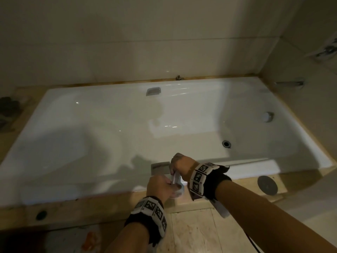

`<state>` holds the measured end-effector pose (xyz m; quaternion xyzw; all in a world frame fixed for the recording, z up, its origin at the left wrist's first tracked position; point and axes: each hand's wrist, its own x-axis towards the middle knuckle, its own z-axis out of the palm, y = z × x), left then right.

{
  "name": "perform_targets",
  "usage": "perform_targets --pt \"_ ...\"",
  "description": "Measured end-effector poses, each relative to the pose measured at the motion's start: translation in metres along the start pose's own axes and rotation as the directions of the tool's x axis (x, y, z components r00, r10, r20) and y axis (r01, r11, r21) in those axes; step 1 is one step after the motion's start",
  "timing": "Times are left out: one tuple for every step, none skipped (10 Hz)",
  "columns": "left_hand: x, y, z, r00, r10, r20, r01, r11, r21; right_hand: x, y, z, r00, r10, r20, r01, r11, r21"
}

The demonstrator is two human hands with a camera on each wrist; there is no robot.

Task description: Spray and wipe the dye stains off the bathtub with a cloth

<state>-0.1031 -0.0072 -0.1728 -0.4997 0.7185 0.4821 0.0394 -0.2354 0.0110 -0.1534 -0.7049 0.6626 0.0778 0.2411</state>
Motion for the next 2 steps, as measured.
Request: perform_targets --pt "-0.002 0.010 -0.011 0.991 -0.049 0.127 0.023 0.980 0.197 -0.001 -0.007 -0.009 0.996 0.055 0.076 -0.047 0.994 -0.098" --pt "-0.001 0.021 -0.036 0.999 -0.035 -0.021 0.040 0.938 0.344 -0.016 -0.010 -0.039 0.980 0.161 0.114 -0.149 0.983 -0.110"
